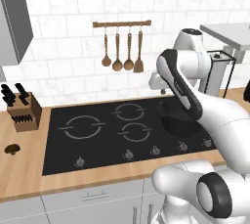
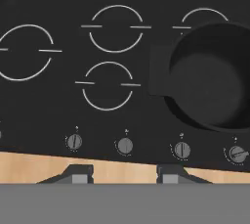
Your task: Put the mushroom and lemon wedge in the pot. Retrieve the spatula and lightly stir the vegetables in the pot.
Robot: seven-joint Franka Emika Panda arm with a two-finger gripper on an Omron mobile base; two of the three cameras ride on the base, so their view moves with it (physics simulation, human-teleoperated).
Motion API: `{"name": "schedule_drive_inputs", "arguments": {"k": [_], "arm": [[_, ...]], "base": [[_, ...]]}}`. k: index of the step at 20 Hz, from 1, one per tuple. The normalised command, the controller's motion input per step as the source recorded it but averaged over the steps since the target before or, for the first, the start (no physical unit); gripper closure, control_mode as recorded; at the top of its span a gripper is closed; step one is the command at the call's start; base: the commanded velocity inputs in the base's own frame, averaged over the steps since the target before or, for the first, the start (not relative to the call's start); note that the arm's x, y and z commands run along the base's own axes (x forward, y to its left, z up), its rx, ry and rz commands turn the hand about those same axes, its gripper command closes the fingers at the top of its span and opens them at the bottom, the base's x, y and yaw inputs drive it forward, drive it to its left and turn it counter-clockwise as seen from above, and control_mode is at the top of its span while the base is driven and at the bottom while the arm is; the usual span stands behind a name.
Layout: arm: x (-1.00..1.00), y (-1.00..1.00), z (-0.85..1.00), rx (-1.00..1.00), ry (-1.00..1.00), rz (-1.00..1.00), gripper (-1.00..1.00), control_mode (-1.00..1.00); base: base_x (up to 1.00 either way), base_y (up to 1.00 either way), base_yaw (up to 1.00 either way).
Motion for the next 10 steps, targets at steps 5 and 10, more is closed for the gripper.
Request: {"name": "schedule_drive_inputs", "arguments": {"k": [5,10], "arm": [[-0.62,-0.49,-0.35,0.00,0.00,0.00,-1.00,-1.00],[-0.98,-1.00,-0.97,0.00,0.00,0.00,-1.00,-1.00]], "base": [[0.00,0.00,0.00],[0.00,0.00,0.00]]}}
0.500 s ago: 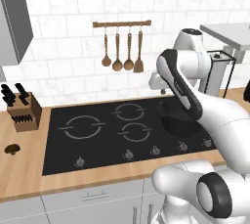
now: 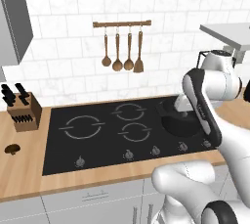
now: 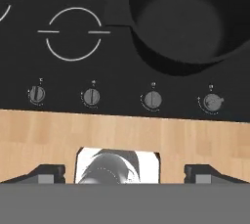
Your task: Put the mushroom and lemon wedge in the pot. Retrieve the spatula and lightly stir the vegetables in the pot.
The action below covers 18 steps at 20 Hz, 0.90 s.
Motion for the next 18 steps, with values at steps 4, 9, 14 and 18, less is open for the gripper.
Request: {"name": "schedule_drive_inputs", "arguments": {"k": [4,9,14,18], "arm": [[-0.34,-1.00,-0.88,0.00,0.05,0.00,-1.00,-1.00],[0.00,-0.98,-0.36,0.00,0.07,-0.03,-1.00,-1.00],[0.00,-0.60,-0.01,0.05,0.00,-0.04,-1.00,-1.00],[0.17,-0.66,-0.04,0.00,0.04,-0.04,-1.00,-1.00]], "base": [[0.00,0.00,0.00],[0.00,0.00,0.00],[0.00,0.00,0.00],[0.00,0.00,0.00]]}}
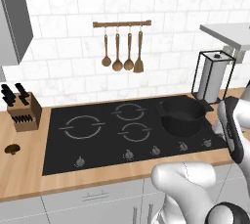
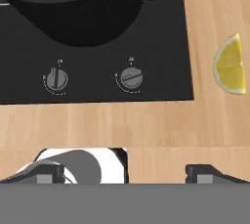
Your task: Put the mushroom and lemon wedge in the pot. Retrieve the spatula and lightly stir the vegetables in the pot.
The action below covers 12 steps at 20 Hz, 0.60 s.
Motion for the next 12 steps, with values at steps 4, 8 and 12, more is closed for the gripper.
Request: {"name": "schedule_drive_inputs", "arguments": {"k": [4,8,12], "arm": [[0.29,-0.95,-0.09,0.00,0.09,-0.07,-1.00,-1.00],[0.35,-0.96,-0.18,0.00,0.10,-0.09,-1.00,-1.00],[0.33,-0.69,-0.28,-0.01,0.04,-0.09,-1.00,-1.00]], "base": [[0.00,0.00,0.00],[0.00,0.00,0.00],[0.00,0.00,0.00]]}}
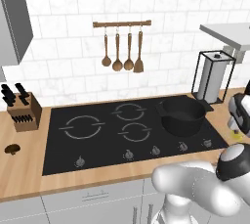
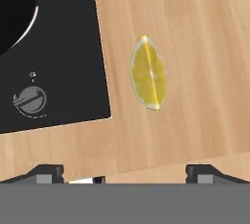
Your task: Put the mushroom and lemon wedge in the pot. Retrieve the spatula and lightly stir the vegetables in the pot.
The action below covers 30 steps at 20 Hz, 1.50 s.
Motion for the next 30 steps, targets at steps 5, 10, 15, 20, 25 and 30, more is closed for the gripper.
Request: {"name": "schedule_drive_inputs", "arguments": {"k": [5,10,15,20,25,30], "arm": [[0.25,-0.12,-0.36,0.00,0.00,-0.02,-1.00,-1.00],[0.20,-0.07,-0.37,0.01,0.00,0.00,-1.00,-1.00],[0.14,-0.17,-0.25,0.03,0.00,0.00,-1.00,-1.00],[0.21,-0.12,-0.26,0.01,0.00,0.00,-1.00,-1.00],[0.20,-0.10,-0.26,0.01,0.00,0.00,-1.00,-1.00],[0.16,-0.09,-0.26,0.00,0.00,0.00,-1.00,-1.00]], "base": [[0.00,0.00,0.00],[0.00,0.00,0.00],[0.00,0.00,0.00],[0.00,0.00,0.00],[0.00,0.00,0.00],[0.00,0.00,0.00]]}}
